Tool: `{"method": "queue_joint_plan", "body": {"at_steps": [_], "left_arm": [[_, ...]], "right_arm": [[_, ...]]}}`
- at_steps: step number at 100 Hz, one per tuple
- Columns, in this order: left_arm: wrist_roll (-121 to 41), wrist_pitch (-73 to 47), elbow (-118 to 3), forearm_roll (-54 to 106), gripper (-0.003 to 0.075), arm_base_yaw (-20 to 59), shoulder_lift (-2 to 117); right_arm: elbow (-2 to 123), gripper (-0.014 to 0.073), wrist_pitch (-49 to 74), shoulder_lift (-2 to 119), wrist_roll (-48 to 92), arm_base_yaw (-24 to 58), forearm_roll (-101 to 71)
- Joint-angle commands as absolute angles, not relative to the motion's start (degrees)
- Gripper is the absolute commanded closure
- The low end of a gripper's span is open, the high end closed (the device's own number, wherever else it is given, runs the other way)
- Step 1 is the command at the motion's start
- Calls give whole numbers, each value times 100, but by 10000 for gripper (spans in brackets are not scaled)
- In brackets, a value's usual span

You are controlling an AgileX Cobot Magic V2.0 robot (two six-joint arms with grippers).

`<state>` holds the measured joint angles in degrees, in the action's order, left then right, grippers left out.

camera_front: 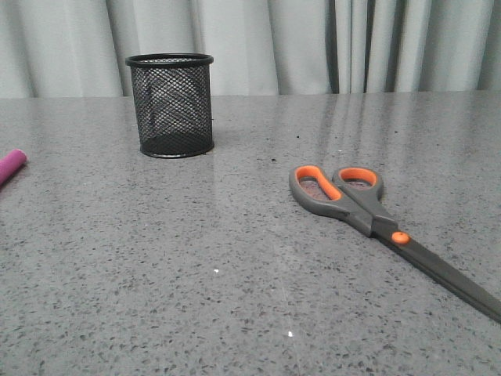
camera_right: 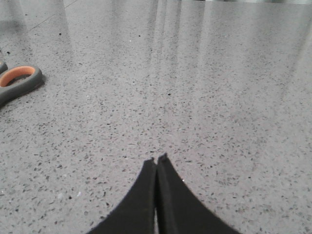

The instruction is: Put pen and scissors into bin

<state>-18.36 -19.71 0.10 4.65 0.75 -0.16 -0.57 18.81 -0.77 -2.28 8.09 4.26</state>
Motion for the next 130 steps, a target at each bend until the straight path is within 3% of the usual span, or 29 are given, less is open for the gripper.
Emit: {"method": "queue_joint_plan", "body": {"at_steps": [1, 63, 77, 94, 106, 130], "left_arm": [[-1758, -1733, 258, 464, 739, 68, -209], [-1758, -1733, 258, 464, 739, 68, -209], [-1758, -1733, 258, 464, 739, 68, -209], [-1758, -1632, 258, 450, 739, 68, -209], [-1758, -841, 258, 1439, 739, 79, -209], [-1758, 445, 246, 5158, 739, 79, -209]], "right_arm": [[-141, 662, 1662, -165, -195, 759, 443], [-141, 662, 1573, -165, -195, 759, 517], [-141, 662, 773, -165, -195, 759, 813], [-141, 662, -994, -165, -211, 759, -298], [-141, 662, -1218, -165, -412, 759, -1240], [-56, 662, -1237, -165, -475, 759, -2164]]}}
